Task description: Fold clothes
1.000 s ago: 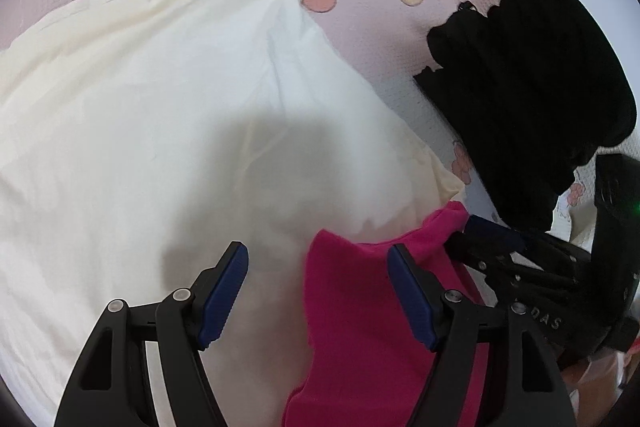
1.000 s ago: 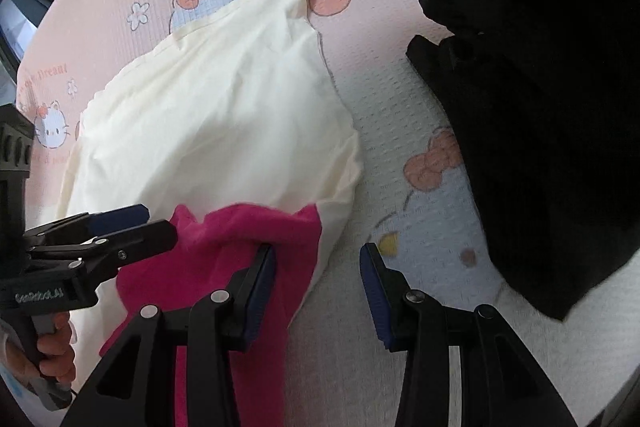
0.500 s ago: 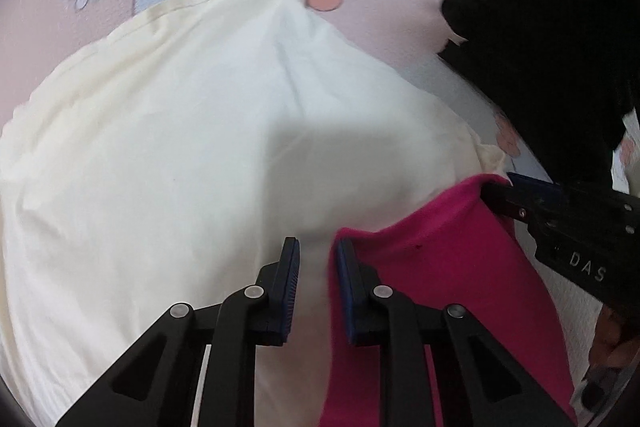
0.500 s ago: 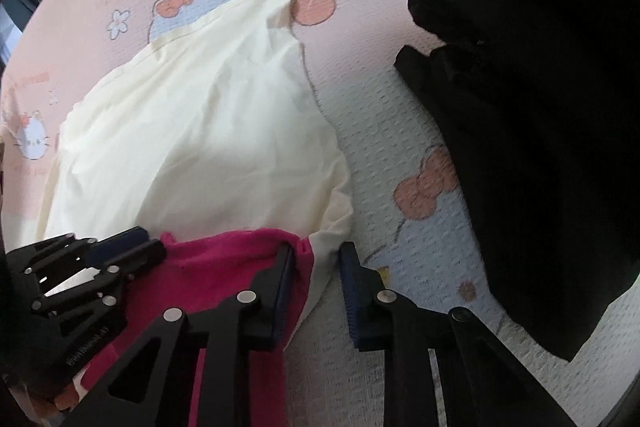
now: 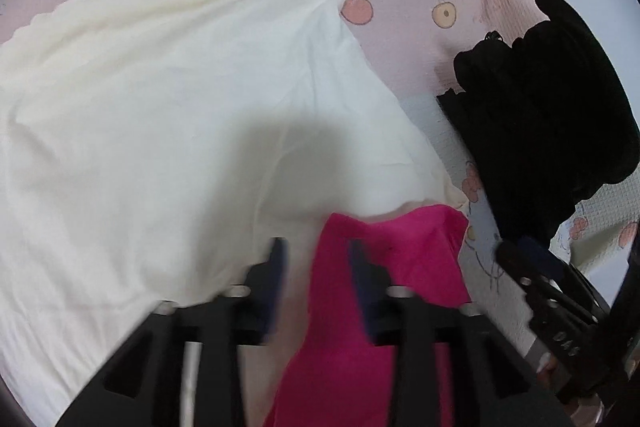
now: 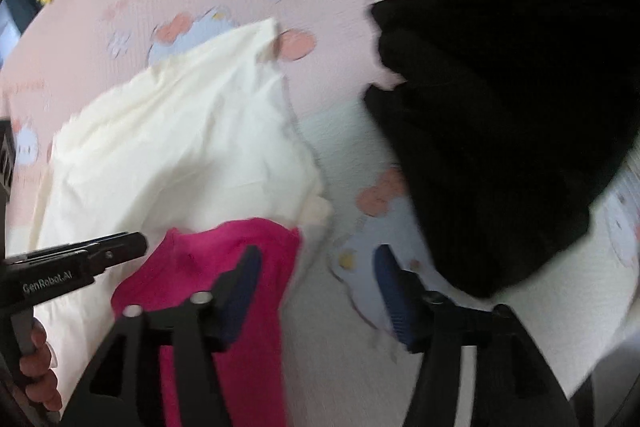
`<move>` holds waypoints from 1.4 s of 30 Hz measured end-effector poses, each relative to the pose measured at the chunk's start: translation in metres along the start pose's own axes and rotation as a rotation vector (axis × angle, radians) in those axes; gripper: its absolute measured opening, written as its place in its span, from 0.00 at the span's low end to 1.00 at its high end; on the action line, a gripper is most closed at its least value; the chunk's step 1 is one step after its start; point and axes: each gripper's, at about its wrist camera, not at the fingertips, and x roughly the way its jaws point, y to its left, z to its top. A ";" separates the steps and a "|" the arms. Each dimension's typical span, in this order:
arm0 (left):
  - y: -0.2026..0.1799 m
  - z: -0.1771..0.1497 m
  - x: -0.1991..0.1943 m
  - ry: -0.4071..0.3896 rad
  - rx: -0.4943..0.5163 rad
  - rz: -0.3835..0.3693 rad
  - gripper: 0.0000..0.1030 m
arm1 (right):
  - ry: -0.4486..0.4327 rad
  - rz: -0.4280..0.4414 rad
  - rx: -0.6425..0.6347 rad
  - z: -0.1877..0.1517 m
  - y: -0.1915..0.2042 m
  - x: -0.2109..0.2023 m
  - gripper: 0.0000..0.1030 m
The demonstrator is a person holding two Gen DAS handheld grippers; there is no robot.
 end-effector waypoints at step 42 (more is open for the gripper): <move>-0.065 -0.127 -0.041 -0.059 0.988 0.414 0.73 | 0.053 -0.171 0.043 -0.139 0.020 -0.110 0.76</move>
